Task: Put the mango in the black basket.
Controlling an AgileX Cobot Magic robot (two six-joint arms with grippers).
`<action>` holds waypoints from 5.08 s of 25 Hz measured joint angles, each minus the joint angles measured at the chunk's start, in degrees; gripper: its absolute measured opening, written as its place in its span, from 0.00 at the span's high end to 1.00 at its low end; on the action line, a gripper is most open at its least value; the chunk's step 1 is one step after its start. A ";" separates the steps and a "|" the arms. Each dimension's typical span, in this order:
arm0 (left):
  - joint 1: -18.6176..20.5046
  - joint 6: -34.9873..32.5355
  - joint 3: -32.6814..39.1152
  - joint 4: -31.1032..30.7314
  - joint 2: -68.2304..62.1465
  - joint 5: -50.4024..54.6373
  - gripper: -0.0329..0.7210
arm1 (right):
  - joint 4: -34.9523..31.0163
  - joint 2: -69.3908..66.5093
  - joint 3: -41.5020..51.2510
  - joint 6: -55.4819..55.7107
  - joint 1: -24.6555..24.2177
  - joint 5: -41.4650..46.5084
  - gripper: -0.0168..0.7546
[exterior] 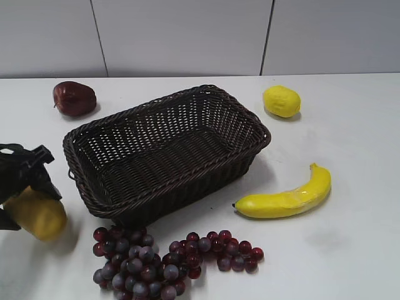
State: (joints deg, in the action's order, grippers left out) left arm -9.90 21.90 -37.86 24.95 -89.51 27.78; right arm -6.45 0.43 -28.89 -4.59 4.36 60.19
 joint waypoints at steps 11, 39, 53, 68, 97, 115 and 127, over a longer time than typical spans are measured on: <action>0.00 -23.49 -13.83 -9.76 13.82 14.09 0.21 | 0.00 0.00 0.00 0.00 0.00 0.00 0.22; -26.67 -40.62 -46.65 -25.97 -26.52 14.74 0.21 | 0.00 0.00 0.00 -0.02 0.00 0.00 0.22; -26.67 -40.33 -48.94 -19.85 -27.70 16.49 0.07 | 0.00 0.00 0.00 -0.02 0.00 0.00 0.22; -15.32 -26.77 -62.29 -26.65 -15.31 41.72 0.18 | 0.00 0.00 0.00 0.03 0.00 0.00 0.22; 7.86 -26.44 -8.46 -21.24 39.61 39.68 0.18 | 0.00 0.00 0.00 -0.02 0.00 0.00 0.22; 7.86 -26.44 3.59 -24.95 87.21 40.38 0.18 | 0.00 0.00 0.00 0.04 0.00 0.00 0.22; 7.86 -26.44 7.69 -28.19 89.84 33.87 0.18 | -0.01 0.00 0.00 -0.02 0.00 0.00 0.22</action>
State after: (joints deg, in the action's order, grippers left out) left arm -2.04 -4.54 -30.17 -3.24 0.33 61.64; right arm -6.46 0.43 -28.89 -4.61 4.36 60.19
